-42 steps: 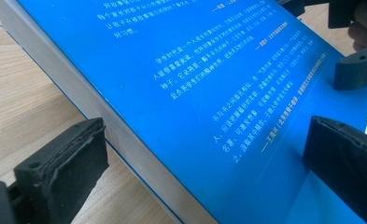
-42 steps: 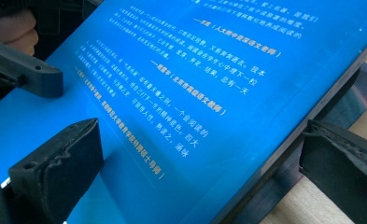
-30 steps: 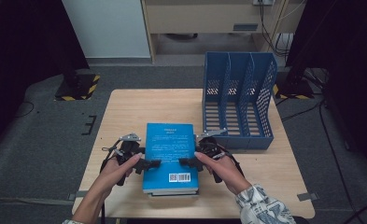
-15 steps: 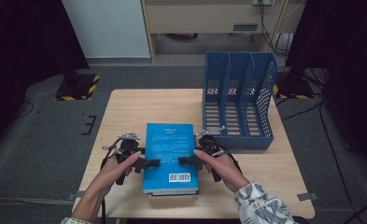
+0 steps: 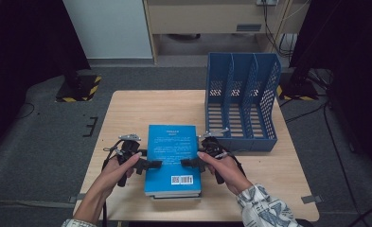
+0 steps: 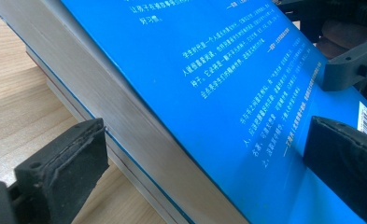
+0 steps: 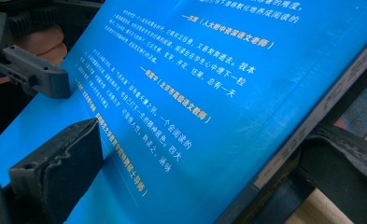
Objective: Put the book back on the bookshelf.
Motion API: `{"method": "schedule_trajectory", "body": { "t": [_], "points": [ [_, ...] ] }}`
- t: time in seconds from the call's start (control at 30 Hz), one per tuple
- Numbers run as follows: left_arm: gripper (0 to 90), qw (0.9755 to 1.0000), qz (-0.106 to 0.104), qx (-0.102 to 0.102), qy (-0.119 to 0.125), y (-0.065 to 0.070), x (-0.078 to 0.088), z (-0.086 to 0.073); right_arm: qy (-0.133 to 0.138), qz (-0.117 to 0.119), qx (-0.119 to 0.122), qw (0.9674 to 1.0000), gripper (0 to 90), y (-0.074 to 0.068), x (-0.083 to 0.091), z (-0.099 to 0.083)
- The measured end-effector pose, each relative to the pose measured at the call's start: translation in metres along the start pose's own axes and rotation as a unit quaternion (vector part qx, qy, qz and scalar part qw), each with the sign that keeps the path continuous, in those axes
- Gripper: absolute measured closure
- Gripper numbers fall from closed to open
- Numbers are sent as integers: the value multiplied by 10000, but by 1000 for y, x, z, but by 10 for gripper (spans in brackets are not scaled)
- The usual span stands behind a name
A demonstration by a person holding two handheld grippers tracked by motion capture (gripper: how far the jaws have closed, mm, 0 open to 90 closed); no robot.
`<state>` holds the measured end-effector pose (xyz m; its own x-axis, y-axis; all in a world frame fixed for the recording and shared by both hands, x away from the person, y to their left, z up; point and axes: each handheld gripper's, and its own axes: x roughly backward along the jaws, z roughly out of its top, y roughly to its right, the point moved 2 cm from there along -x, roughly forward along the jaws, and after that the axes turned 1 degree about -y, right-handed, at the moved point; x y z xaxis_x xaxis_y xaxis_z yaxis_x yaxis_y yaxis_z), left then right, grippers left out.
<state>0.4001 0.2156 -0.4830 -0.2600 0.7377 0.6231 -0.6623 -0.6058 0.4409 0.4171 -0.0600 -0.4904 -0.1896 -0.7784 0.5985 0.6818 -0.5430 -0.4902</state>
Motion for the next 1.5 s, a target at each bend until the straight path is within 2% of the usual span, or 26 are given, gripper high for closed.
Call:
{"method": "schedule_trajectory", "body": {
  "t": [0.1, 0.2, 0.3, 0.37, 0.43, 0.6, 0.63, 0.73, 0.8, 0.9, 1.17, 1.3, 1.4, 1.43, 1.5],
  "points": [
    [6, 9999, 77, -97, -31, 2, 1, 2, -29, -42, 40, 10000, 4, -2, 0, 2],
    [15, 9999, 100, -73, -92, 2, 2, 4, -86, -70, 85, 9999, 7, -3, 1, 4],
    [53, 9999, 147, -29, -22, 2, 6, 5, -91, -101, 116, 9998, 13, -5, 1, 6],
    [129, 9998, 209, 13, 38, 2, 10, 5, -24, -160, 227, 9996, 48, -8, 3, 9],
    [139, 9998, 204, 47, 54, 1, 11, 5, 6, -170, 265, 9995, 64, -9, 4, 10],
    [232, 9993, 306, 166, 127, 1, 16, 6, 58, -254, 378, 9989, 101, -14, 5, 18],
    [255, 9990, 407, 147, 93, 3, 18, 8, -7, -289, 347, 9990, 101, -15, 3, 20],
    [273, 9986, 524, 87, 49, 5, 20, 10, 0, -377, 416, 9984, 103, -18, 2, 23],
    [300, 9983, 575, 71, 60, 6, 22, 12, 70, -415, 424, 9982, 135, -19, 2, 27],
    [354, 9983, 560, 124, 135, 5, 26, 14, 211, -352, 461, 9981, 190, -20, 4, 33],
    [399, 9971, 697, 120, 291, 9, 35, 21, 204, -384, 544, 9976, 234, -26, 6, 45],
    [444, 9960, 822, -11, 347, 12, 42, 31, 339, -291, 542, 9975, 329, -28, 12, 57],
    [472, 9961, 790, -73, 391, 16, 44, 39, 360, -212, 537, 9977, 347, -30, 13, 62],
    [475, 9956, 862, -146, 343, 18, 45, 44, 502, -244, 560, 9969, 393, -31, 18, 68],
    [479, 9954, 862, -143, 396, 19, 46, 46, 526, -249, 566, 9967, 396, -31, 20, 70]
  ]
}}
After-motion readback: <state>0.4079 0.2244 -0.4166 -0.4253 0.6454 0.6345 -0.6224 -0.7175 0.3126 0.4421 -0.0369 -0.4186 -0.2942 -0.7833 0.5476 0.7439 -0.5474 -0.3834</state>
